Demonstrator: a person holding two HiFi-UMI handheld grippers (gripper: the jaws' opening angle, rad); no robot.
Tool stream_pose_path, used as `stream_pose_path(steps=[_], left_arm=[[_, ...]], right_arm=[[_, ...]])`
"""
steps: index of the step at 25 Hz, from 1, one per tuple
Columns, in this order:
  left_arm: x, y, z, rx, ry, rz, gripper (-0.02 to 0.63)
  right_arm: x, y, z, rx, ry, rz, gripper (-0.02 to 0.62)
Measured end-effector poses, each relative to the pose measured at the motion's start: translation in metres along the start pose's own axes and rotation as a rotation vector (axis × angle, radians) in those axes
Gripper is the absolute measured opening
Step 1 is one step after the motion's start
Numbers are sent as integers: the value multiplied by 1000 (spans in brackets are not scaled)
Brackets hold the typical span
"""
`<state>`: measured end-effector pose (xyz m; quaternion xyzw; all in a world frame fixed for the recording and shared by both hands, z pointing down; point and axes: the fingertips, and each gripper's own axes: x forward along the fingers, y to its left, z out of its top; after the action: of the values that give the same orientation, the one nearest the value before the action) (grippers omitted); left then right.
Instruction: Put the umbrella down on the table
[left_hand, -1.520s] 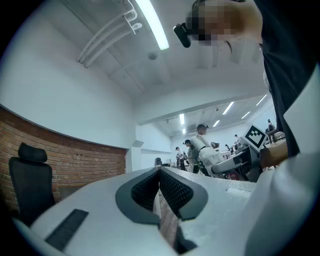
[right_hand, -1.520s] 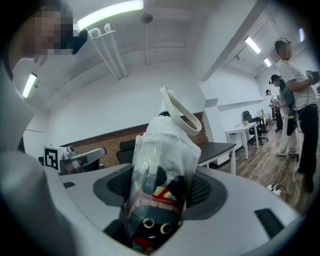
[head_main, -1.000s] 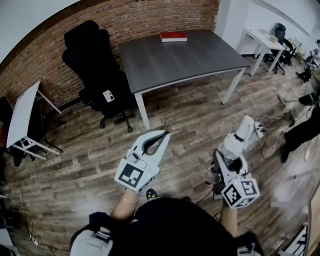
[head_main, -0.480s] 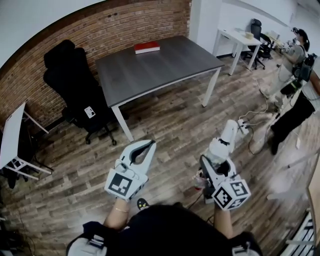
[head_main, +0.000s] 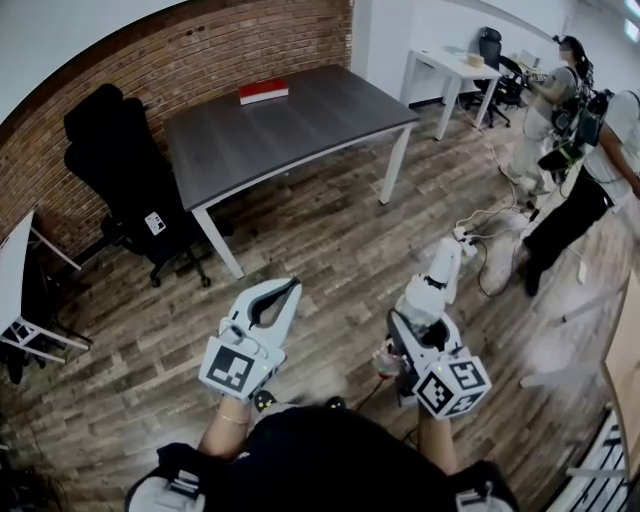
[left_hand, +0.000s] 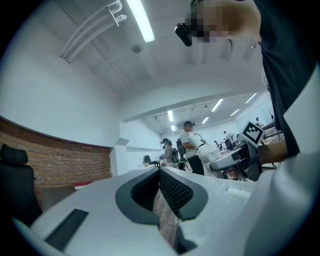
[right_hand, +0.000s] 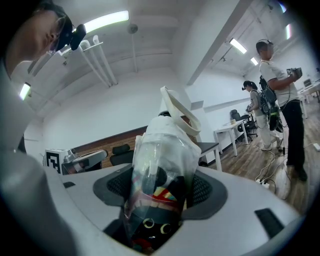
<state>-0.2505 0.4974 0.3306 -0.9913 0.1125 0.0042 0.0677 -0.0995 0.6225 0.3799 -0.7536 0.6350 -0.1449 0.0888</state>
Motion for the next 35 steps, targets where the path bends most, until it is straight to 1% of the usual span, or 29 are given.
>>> stream_pose_path(steps=[3, 5, 10, 13, 17, 23, 31, 35], left_arm=[[2, -19, 0, 13, 14, 1, 3], [1, -25, 2, 21, 25, 5, 3], [4, -22, 5, 48, 32, 6, 3], [9, -23, 4, 57, 34, -9, 3], [22, -21, 0, 48, 34, -35, 3], [55, -9, 0, 46, 4, -66, 3], [93, 29, -15, 6, -12, -93, 3], [114, 44, -21, 0, -10, -118, 3]], right_arm=[[-13, -10, -2, 10, -1, 6, 288], [-17, -12, -2, 18, -5, 14, 288], [-17, -11, -2, 42, -18, 25, 288], [-17, -15, -5, 54, -17, 12, 288], [-13, -23, -5, 57, -12, -11, 288], [2, -42, 6, 51, -17, -45, 288], [44, -53, 10, 42, -7, -72, 288], [64, -60, 12, 45, 0, -86, 288]])
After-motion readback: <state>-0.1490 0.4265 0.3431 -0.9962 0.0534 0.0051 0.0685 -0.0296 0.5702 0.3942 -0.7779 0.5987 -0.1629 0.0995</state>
